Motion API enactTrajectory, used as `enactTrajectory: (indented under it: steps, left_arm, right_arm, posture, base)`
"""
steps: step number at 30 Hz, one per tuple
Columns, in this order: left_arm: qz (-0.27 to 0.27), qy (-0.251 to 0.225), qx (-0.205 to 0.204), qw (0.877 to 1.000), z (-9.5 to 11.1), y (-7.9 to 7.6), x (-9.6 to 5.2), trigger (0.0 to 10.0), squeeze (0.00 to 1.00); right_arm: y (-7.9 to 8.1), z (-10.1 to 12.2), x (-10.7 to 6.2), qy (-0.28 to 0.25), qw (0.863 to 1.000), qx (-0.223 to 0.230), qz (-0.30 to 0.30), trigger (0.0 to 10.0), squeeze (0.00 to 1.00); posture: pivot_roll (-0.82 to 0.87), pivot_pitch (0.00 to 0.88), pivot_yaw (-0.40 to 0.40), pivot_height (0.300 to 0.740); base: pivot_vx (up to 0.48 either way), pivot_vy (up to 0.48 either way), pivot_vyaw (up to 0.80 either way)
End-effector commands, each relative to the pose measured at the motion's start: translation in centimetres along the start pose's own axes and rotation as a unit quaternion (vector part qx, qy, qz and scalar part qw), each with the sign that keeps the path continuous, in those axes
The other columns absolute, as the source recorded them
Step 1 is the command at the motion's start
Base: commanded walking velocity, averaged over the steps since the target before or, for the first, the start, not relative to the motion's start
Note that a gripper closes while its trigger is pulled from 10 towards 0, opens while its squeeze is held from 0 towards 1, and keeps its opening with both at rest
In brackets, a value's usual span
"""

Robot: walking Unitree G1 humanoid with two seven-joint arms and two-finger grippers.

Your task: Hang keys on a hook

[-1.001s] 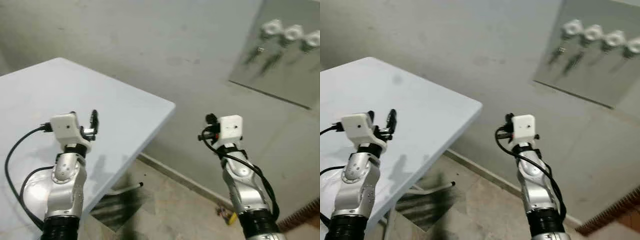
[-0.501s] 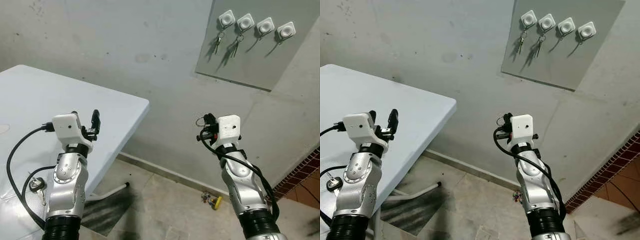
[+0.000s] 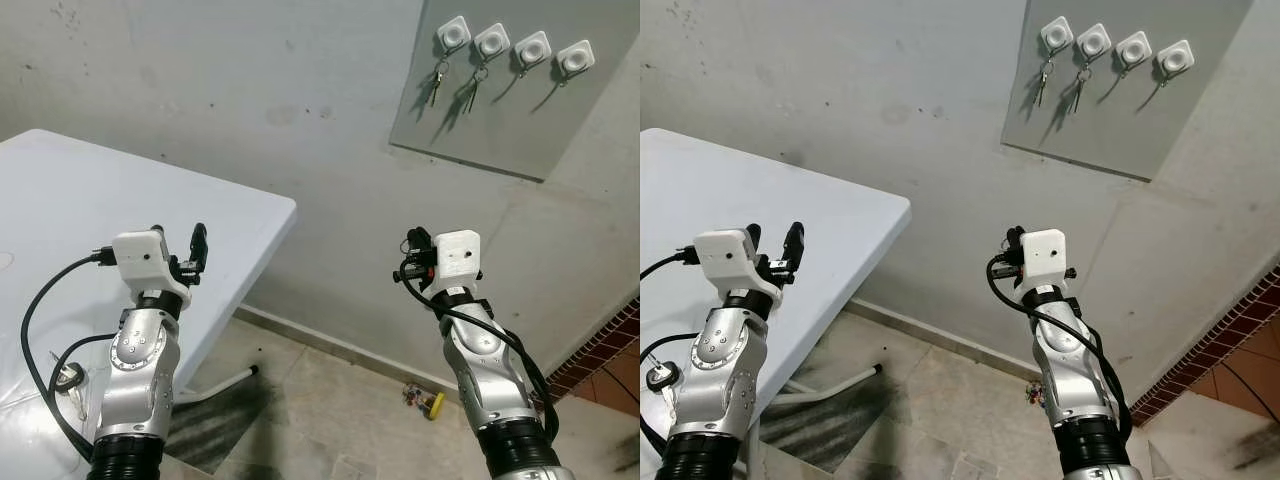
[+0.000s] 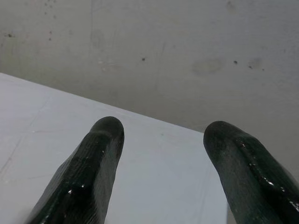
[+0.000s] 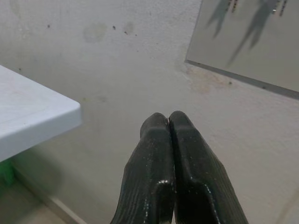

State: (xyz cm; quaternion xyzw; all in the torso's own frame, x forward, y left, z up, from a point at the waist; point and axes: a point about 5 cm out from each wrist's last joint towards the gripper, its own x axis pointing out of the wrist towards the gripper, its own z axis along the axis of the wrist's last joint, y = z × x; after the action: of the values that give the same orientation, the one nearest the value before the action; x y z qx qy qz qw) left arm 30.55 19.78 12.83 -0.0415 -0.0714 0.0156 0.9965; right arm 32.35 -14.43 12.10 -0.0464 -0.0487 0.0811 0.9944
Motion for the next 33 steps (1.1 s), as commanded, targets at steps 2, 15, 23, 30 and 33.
enactTrajectory:
  steps: [2, 15, 23, 30, 33]
  left_arm:
    - [-0.002, 0.004, 0.007, 1.000, 0.1, 0.0, 0.0, 10.0, 0.00]
    - [0.022, 0.005, -0.007, 1.000, 0.1, 0.0, 0.1, 10.0, 0.00]
    - [0.033, 0.018, -0.009, 0.999, -0.2, 0.1, 0.0, 10.0, 0.00]
    - [0.037, 0.041, -0.026, 0.998, -0.6, 0.1, 0.0, 10.0, 0.00]
    - [0.031, 0.043, -0.022, 0.998, -0.6, -0.1, -0.3, 10.0, 0.00]
  right_arm:
    - [-0.2, 0.3, 0.0, -0.004, 1.000, 0.000, 0.000, 10.0, 0.00]
    - [-0.3, 0.3, -0.2, -0.002, 1.000, -0.003, 0.001, 10.0, 0.00]
    - [-0.3, 0.3, -0.4, -0.007, 1.000, 0.000, 0.002, 10.0, 0.00]
    - [-0.9, -0.1, -0.1, 0.032, 0.997, 0.034, -0.063, 10.0, 0.00]
    - [-1.4, -0.2, -0.1, 0.040, 0.996, 0.020, -0.081, 10.0, 0.00]
  posture:
    - [-0.09, 0.000, -0.038, 0.740]
    - [-0.09, 0.000, -0.043, 0.740]
    - [-0.09, 0.007, -0.044, 0.740]
    - [-0.10, 0.016, -0.043, 0.740]
    - [-0.10, 0.018, -0.041, 0.740]
  base:
    - [0.000, -0.472, -0.77]
    - [0.000, -0.096, -0.77]
    - [0.000, 0.000, -0.58]
    - [0.000, 0.000, 0.00]
    - [0.000, 0.000, 0.00]
